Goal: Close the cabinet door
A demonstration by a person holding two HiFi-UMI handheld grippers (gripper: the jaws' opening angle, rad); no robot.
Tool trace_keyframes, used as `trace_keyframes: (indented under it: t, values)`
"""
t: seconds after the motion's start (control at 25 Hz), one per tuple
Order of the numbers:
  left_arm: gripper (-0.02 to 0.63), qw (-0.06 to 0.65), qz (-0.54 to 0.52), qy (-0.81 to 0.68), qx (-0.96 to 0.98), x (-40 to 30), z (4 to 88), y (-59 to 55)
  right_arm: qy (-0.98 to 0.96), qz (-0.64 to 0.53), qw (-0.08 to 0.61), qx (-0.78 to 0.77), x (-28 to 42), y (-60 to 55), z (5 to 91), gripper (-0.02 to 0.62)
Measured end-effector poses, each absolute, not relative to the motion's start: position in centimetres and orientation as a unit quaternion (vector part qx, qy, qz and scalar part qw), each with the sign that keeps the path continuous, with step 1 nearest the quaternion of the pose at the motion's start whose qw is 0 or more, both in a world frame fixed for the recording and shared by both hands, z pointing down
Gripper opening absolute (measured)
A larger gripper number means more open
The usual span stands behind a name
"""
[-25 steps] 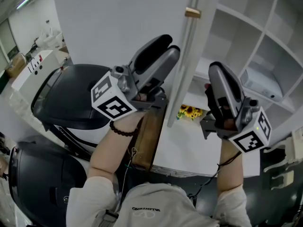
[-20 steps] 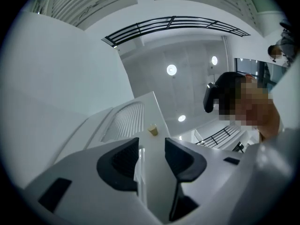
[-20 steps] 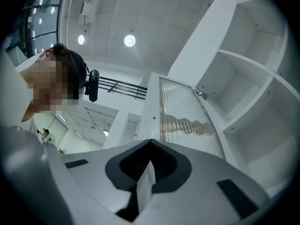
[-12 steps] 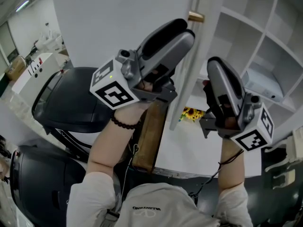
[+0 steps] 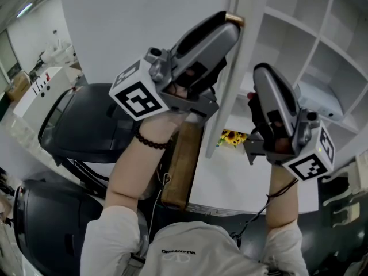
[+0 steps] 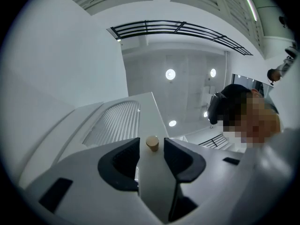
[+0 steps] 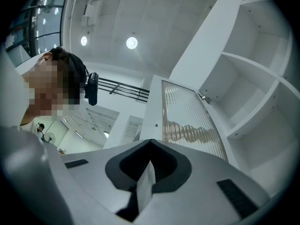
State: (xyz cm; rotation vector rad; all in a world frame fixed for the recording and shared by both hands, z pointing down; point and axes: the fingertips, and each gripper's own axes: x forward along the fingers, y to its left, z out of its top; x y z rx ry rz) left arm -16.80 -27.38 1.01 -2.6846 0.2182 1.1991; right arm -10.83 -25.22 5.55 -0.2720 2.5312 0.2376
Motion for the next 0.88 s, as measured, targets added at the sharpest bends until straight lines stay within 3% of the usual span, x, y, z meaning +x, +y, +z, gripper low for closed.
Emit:
trace_keyframes:
  t: [0.28, 0.44, 0.88]
  values:
    - [0.146, 0.093, 0.404, 0.061, -0.908, -16.34, 0.63, -27.30, 0.947, 0.093, 0.289, -0.102, -10.79, -25.18, 5.55, 0.011]
    - [0.095, 0.082, 0.409, 0.049, -0.907, -16.15, 0.56, -27.21, 0.946, 0.091, 0.292, -0.104, -10.68, -25.16, 5.53, 0.011]
    - [0.078, 0.074, 0.411, 0.048, -0.907, -15.79, 0.37, -27.11, 0.946, 0.090, 0.291, -0.109, -10.24, -24.92, 5.59, 0.011]
